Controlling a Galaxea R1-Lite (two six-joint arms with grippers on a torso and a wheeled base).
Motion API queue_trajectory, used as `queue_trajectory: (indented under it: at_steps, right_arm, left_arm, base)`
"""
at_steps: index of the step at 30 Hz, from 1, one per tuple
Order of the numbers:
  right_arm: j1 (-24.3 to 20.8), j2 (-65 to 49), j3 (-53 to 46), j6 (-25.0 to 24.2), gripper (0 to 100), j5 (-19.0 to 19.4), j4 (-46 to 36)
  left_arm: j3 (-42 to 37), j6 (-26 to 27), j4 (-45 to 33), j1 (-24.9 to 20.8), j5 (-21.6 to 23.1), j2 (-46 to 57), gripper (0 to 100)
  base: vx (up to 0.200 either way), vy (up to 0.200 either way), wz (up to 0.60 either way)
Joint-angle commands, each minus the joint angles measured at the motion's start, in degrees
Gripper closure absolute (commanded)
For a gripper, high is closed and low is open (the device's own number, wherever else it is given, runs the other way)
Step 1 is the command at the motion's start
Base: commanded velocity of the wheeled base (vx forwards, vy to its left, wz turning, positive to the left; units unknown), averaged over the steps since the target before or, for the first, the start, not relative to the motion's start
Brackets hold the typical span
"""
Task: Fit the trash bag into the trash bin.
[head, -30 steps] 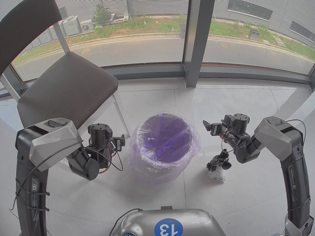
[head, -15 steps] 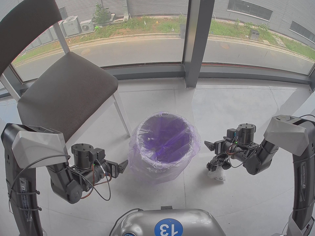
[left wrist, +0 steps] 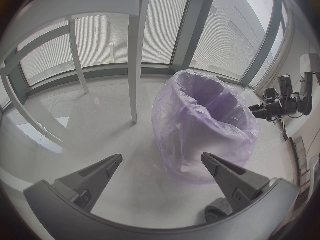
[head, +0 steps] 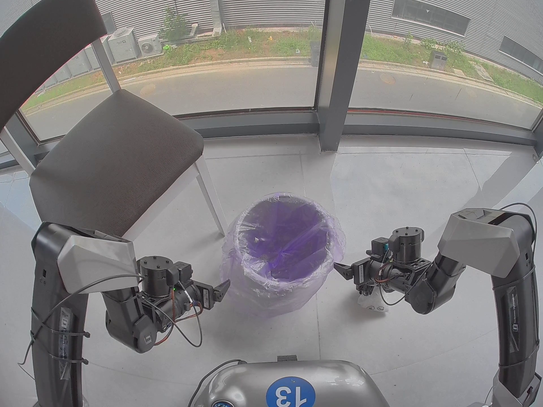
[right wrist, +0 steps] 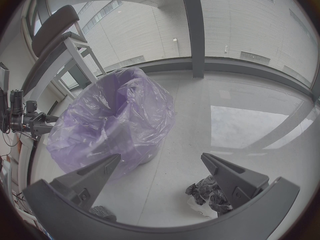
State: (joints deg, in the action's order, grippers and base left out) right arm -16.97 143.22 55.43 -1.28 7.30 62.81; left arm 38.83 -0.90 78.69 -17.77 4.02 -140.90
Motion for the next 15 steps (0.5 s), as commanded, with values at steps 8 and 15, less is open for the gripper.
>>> queue_trajectory:
  at_steps: [8, 15]
  right_arm:
    - [1.15, 5.14, 11.1, 0.05, 0, 1.49, -8.75]
    - [2.91, 8.57, 22.79, 0.05, 0, 1.49, -17.98]
  left_arm:
    - [22.52, 0.02, -18.75, 0.02, 1.6, -8.6, 0]
    - [36.06, 0.11, -31.67, 0.02, 0.72, -11.42, 0]
  base:
    - [0.0, 0.0, 0.0]
    - [0.0, 0.0, 0.0]
